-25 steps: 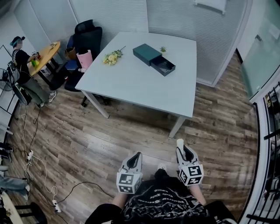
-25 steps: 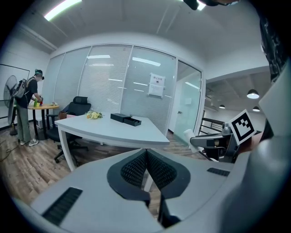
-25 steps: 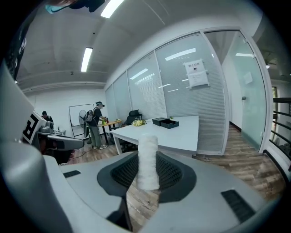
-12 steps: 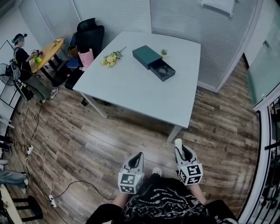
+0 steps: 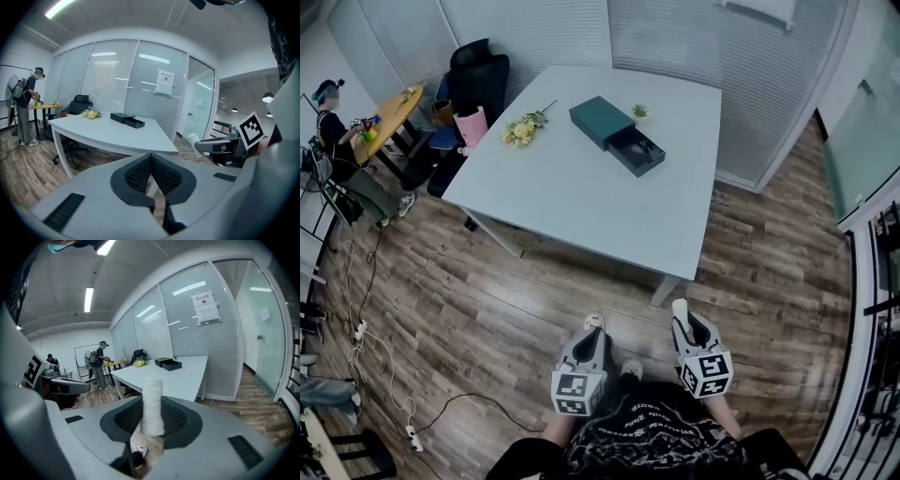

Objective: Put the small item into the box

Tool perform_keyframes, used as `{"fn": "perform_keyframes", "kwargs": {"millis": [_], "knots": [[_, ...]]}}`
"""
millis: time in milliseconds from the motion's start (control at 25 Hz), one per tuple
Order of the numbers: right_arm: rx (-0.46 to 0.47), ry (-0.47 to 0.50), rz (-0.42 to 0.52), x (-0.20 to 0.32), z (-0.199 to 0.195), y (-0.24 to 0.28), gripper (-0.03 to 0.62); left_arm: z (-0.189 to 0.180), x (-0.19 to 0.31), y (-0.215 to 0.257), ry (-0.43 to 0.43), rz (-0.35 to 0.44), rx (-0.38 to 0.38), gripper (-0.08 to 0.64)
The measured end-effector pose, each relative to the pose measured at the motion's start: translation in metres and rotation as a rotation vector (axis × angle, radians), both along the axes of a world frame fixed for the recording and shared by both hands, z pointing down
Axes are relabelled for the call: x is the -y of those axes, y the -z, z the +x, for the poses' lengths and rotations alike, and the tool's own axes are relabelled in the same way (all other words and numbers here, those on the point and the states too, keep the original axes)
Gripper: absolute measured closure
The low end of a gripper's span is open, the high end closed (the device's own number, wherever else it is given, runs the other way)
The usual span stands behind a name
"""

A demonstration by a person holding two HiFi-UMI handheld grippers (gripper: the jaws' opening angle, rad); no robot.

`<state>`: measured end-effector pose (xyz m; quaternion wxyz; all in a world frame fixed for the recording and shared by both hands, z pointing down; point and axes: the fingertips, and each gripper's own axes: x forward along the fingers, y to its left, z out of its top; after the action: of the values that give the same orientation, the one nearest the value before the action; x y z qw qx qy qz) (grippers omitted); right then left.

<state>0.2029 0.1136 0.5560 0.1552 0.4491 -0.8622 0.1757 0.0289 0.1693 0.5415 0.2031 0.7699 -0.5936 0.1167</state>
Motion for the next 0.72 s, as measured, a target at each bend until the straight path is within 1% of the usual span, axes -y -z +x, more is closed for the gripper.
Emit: {"fn": "perform_keyframes", "kwargs": {"millis": [200, 320, 520, 720], "knots": [[-0.007, -0.027, -0.014, 0.019, -0.002, -0.005, 0.463, -0.002, 0.031, -0.004, -0.027, 0.003, -0.016, 0.543], [-0.008, -0.046, -0.014, 0.035, -0.011, -0.005, 0.463, -0.01, 0.053, -0.003, -0.052, 0.008, -0.02, 0.543], [-0.004, -0.078, -0.019, 0.07, -0.034, -0.004, 0.463, -0.033, 0.095, -0.004, -0.088, 0.003, -0.017, 0.543], [-0.015, -0.122, -0.023, 0.114, -0.058, -0.006, 0.463, -0.063, 0.153, -0.007, -0.121, -0.001, -0.019, 0.543]]}}
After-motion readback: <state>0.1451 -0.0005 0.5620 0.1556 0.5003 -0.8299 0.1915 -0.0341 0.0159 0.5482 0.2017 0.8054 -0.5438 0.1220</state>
